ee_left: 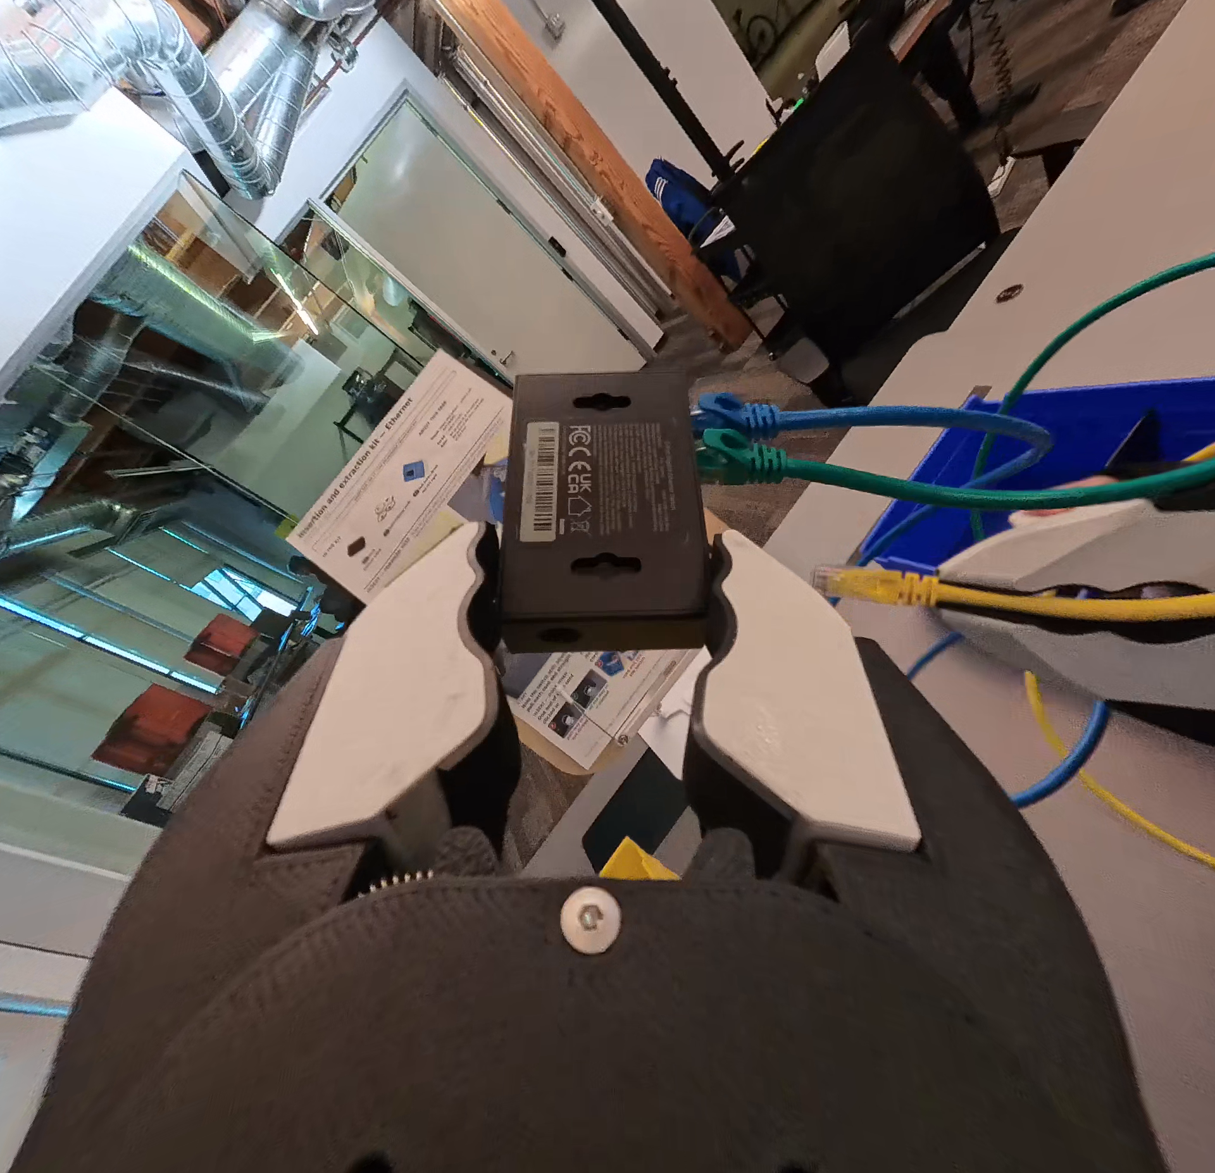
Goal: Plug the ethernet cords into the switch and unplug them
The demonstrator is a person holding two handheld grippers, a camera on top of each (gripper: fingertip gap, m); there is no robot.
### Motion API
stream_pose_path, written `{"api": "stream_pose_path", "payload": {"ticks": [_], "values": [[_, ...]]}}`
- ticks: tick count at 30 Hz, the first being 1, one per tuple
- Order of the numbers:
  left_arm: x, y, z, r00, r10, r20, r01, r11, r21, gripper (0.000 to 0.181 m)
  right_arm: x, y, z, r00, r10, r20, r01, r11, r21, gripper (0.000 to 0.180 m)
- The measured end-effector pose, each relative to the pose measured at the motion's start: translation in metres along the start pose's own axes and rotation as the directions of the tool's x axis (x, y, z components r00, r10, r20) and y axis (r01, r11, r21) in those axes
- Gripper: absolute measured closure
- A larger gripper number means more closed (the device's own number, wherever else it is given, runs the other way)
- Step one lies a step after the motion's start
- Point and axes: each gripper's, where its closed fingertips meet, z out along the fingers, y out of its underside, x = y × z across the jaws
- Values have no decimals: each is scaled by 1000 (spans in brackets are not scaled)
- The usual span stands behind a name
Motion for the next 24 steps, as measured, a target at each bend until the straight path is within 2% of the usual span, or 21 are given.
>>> {"api": "stream_pose_path", "payload": {"ticks": [7,11,20,24], "values": [[6,10,-6,1000,-10,-13,10,1000,11,121,-13,-5,2,998,34,59,-35,999,13,173],[30,10,-5,997,-47,-55,49,998,48,120,-18,-8,2,999,26,42,-26,1000,7,174],[67,20,-2,965,-239,-105,253,954,159,121,-8,-5,3,992,128,10,-128,992,-18,174],[81,23,2,950,-283,-133,304,934,187,121,-3,1,3,996,82,-15,-83,996,-43,174]]}}
